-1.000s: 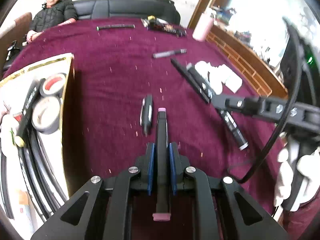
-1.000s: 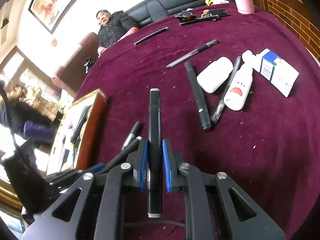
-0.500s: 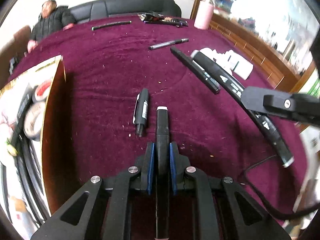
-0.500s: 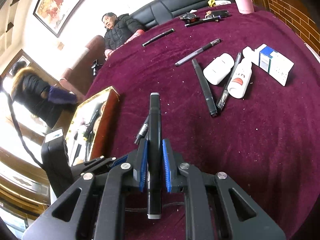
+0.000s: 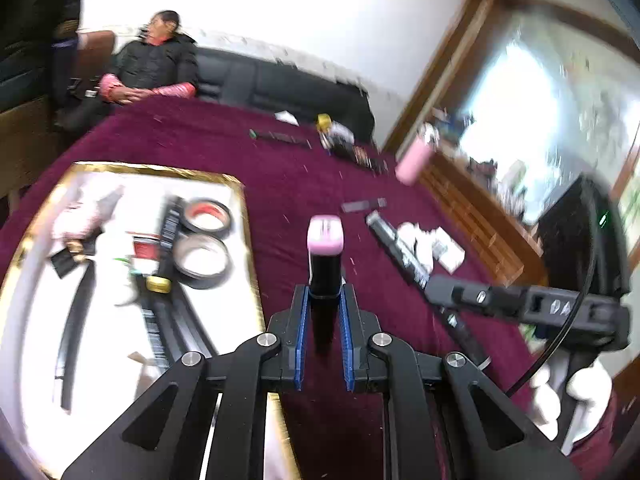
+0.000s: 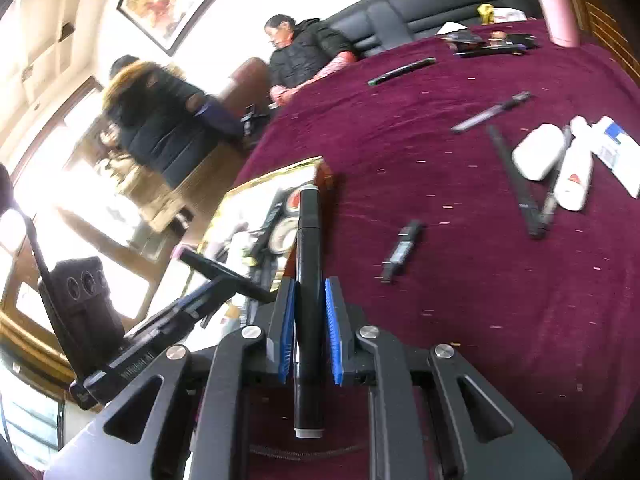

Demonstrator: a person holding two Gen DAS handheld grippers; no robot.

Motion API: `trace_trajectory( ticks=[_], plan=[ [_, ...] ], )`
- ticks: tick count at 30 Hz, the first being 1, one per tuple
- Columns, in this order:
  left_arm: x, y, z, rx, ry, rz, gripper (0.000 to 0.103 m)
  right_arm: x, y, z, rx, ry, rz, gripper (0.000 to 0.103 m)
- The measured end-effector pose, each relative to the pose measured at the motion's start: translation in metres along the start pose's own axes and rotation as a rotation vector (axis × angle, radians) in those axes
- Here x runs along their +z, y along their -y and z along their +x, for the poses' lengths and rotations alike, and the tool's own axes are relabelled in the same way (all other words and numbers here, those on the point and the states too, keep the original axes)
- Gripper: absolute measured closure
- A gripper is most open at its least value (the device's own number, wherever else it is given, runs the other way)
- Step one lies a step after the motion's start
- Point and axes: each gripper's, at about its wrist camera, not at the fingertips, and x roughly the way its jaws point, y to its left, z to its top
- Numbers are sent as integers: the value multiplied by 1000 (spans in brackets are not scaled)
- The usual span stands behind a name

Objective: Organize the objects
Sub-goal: 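Carry both black markers over the tray with both grippers, then lower and release the black markers into the tray with both grippers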

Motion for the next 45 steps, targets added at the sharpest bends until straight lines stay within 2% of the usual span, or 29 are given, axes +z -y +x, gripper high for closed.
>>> trace_trajectory(
  ticks=[8, 12, 19, 23, 30, 37, 44, 45],
  plan=[
    [11, -64, -67, 52, 133, -81, 91, -6, -46, 38, 41, -65, -85, 90],
    [10, -93, -94, 95, 124, -93, 91, -13, -65, 63, 61, -115, -117, 90],
    [-6, -136, -124, 188, 59, -90, 91, -24, -86, 110, 105, -196, -112, 89],
    [-7, -153, -121, 214, 7, -85, 91, -25, -97, 139, 107, -239, -114, 89],
    [7, -177, -78, 204, -120, -79, 91, -19, -98, 182, 78, -277, -34, 89],
    [16, -186, -33, 213, -212, -60, 91, -17, -91, 201, 17, -290, -13, 89],
    [10, -191, -23, 202, -220, -98, 91, -15, -94, 204, -39, -284, -55, 87],
    [9, -192, -24, 202, -215, -104, 91, -13, -94, 205, -37, -289, -54, 83]
  ],
)
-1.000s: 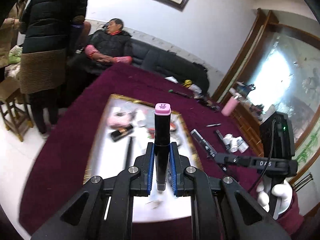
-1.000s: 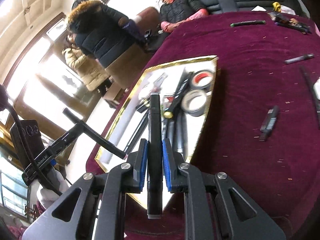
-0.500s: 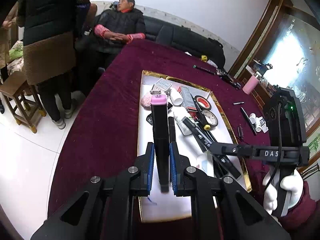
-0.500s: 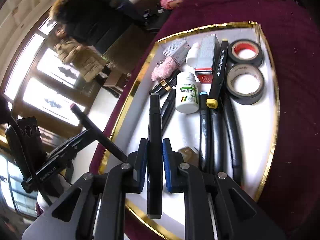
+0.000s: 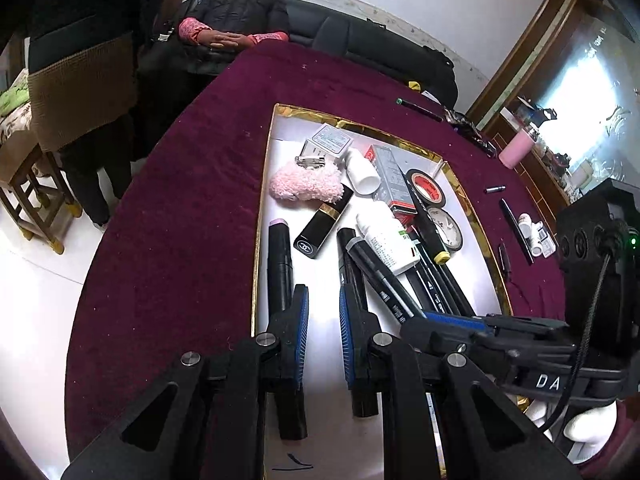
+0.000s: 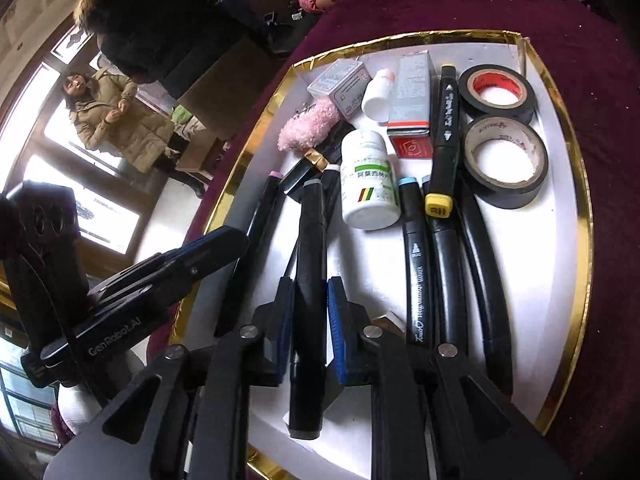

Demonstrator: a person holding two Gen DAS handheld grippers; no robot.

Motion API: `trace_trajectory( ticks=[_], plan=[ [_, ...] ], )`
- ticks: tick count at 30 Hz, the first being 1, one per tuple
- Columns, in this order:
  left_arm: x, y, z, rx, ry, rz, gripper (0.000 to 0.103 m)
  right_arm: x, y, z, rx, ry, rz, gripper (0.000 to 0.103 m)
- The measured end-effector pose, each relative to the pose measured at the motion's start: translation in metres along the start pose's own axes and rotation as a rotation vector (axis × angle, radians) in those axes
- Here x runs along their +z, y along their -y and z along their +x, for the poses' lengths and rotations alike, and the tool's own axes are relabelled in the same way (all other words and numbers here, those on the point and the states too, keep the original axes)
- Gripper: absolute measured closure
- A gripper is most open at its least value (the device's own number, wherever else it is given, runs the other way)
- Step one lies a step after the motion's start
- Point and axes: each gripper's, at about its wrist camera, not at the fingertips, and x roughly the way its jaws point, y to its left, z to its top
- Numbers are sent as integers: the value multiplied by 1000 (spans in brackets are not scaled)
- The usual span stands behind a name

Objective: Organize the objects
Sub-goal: 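Lower and release the black markers into the tray with both grippers, then move both open grippers back over the remaining items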

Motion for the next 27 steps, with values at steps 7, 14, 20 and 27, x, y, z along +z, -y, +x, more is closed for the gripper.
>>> trace_trajectory(
  ticks=[7, 14, 20, 27],
  plan=[
    [-3, -8, -16, -32, 41, -72, 63, 3, -4, 2, 25, -7, -2, 66],
    [-7, 4, -28, -31, 79, -83, 38, 12, 9, -23, 78, 51, 1, 53],
    [-11, 19, -33, -70, 109, -118, 37, 7, 18, -58, 89, 150, 9, 49],
    [-8, 79, -23, -114, 84, -26, 37, -14, 48, -103, 31, 272, 39, 42]
  ],
)
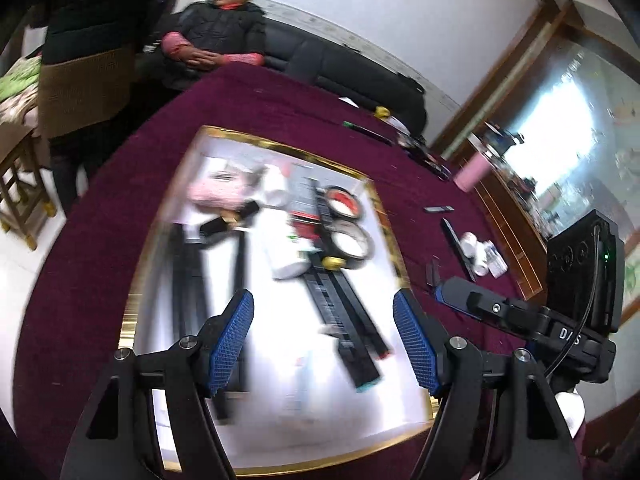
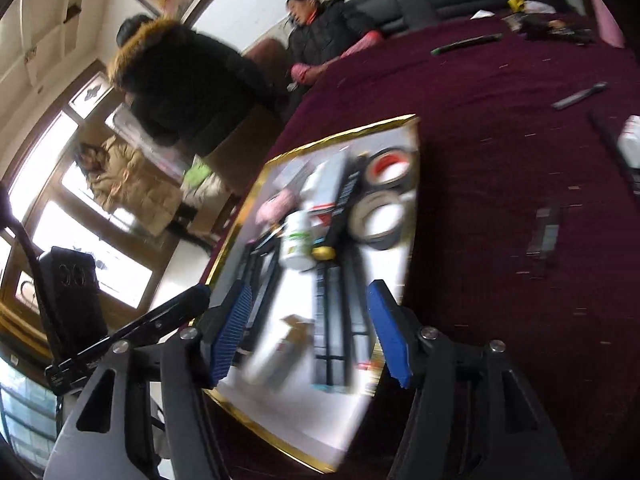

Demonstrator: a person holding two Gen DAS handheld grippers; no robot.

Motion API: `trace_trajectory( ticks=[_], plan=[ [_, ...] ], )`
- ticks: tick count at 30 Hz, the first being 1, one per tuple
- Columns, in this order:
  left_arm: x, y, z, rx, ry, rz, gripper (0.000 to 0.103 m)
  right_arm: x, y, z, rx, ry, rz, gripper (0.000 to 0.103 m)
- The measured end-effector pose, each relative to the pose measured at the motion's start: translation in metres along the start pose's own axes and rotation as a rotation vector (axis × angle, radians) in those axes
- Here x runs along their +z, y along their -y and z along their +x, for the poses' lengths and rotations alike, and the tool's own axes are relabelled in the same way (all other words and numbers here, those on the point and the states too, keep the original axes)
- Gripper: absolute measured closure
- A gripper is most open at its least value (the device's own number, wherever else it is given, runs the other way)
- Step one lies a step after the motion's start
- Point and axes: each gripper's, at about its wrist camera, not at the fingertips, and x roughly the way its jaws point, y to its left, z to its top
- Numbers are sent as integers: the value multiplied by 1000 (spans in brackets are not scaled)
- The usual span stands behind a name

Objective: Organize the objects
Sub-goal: 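Move both open grippers back over the remaining items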

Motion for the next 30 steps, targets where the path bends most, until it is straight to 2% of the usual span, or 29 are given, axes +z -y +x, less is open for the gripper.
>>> trace_trajectory(
  ticks=[4, 8, 11, 13, 15, 16, 17, 18, 19, 20, 21, 25, 27, 30],
  plan=[
    [1, 41, 23, -37, -40, 52, 37, -11, 19, -35, -92, 68, -7, 38],
    [0, 89, 49, -65, -78, 118, 37, -17, 36, -76, -269, 151, -65, 37],
    [-1, 116, 61, -62, -82, 157, 37, -16, 46, -115, -403, 237, -126, 32],
    [0, 136, 60, -64, -40, 189, 37, -20, 48, -143, -508, 334, -177, 25],
    [2, 158, 49, -51, 63, 229, 35, -29, 46, -178, -632, 490, -227, 17],
    [2, 167, 44, -52, 105, 241, 20, -32, 50, -188, -648, 530, -227, 13],
    [3, 173, 42, -63, 130, 234, 7, -31, 58, -198, -639, 544, -203, 0],
    [3, 178, 45, -101, 131, 200, 1, -29, 70, -202, -611, 524, -168, 0],
    [3, 179, 54, -168, 99, 173, 1, -26, 85, -204, -585, 481, -125, 0],
    [2, 182, 71, -246, 17, 136, 1, -22, 98, -203, -592, 448, -85, 0],
    [0, 184, 83, -264, -31, 111, 1, -22, 111, -203, -629, 431, -50, 0],
    [-1, 193, 111, -166, -62, 122, 1, -29, 138, -207, -719, 432, -23, 0],
    [2, 195, 123, -152, -89, 114, 2, -33, 149, -209, -773, 426, -26, 0],
    [6, 194, 141, -95, -116, 118, 2, -35, 171, -212, -783, 405, -5, 0]
  ],
)
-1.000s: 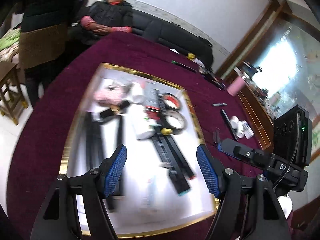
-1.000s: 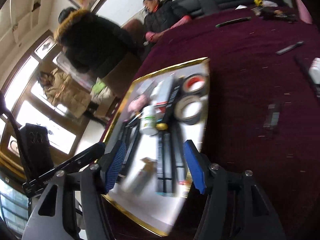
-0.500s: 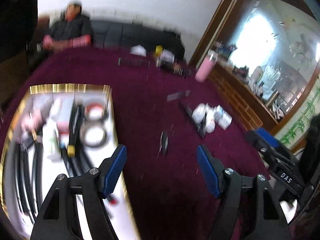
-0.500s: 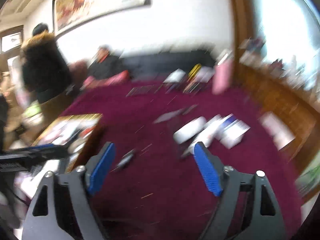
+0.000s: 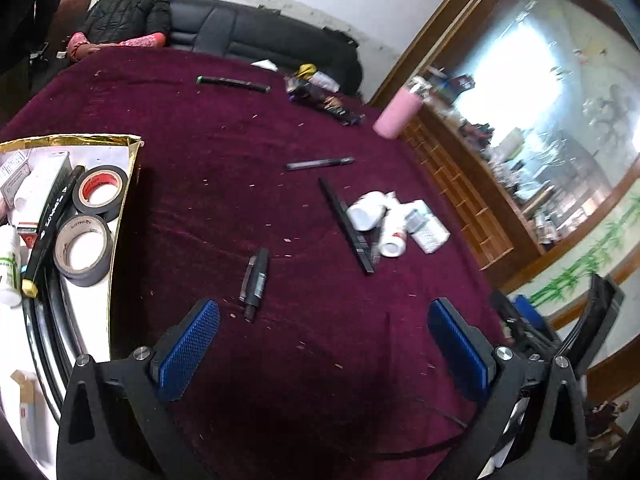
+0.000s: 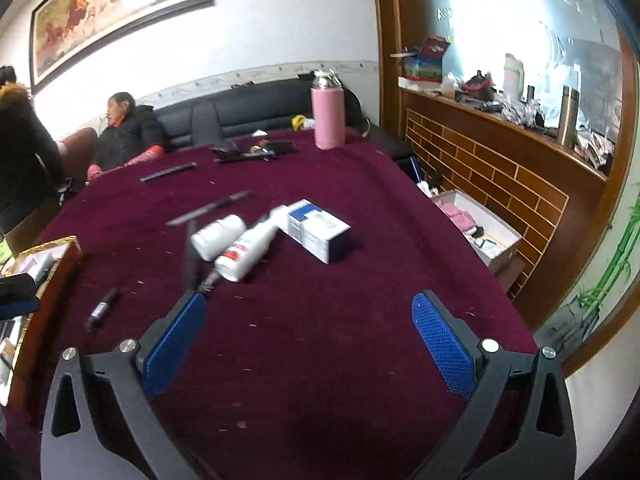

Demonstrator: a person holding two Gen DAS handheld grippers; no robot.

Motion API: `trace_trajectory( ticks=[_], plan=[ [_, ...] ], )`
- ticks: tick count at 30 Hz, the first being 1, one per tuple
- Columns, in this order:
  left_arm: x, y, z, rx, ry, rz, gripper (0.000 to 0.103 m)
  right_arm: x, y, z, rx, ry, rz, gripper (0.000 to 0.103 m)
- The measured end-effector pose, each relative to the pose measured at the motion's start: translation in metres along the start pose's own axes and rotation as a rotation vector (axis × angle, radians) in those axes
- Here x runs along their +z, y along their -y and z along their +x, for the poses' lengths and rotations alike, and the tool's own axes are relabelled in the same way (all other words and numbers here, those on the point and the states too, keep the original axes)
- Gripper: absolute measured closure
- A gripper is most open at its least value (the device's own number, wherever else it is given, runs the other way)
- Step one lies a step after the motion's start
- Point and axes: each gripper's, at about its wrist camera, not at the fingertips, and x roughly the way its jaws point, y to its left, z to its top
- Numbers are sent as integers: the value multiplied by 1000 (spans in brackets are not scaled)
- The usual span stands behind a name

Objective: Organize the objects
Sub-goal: 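Move both open grippers back over the remaining items, then grasp the clear ballpoint pen with the left gripper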

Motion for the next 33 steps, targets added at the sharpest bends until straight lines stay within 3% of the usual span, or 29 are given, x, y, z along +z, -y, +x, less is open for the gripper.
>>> trace_trajectory(
  ticks=[5, 10, 11, 16, 18, 21, 23, 26, 29, 33],
  plan=[
    [-2, -16, 32, 72, -44, -45, 2, -2, 22, 21, -5, -49, 27, 0],
    [-10, -22, 70, 166, -126, -15, 2, -4, 39, 40, -7, -107, 60, 0],
    [-12, -17, 69, 189, -97, 18, 2, -5, 42, 44, -11, -119, 64, 0],
    [-27, -1, 79, 309, -96, 130, 2, -11, 53, 56, 28, -171, 116, 0],
    [-40, 13, 88, 410, -99, 240, 1, -15, 62, 62, 73, -195, 174, 0],
    [-41, 14, 87, 402, -112, 229, 2, -22, 77, 67, 161, -226, 284, 0],
    [-37, 16, 84, 372, -130, 214, 2, -26, 88, 63, 221, -191, 357, 0],
    [-21, 27, 73, 311, -75, 218, 2, -30, 98, 59, 279, -166, 409, 0],
    [8, 43, 73, 311, -26, 269, 2, -28, 89, 58, 240, -186, 350, 0],
    [59, 57, 97, 385, 18, 305, 2, -25, 73, 62, 166, -229, 259, 0]
  ],
)
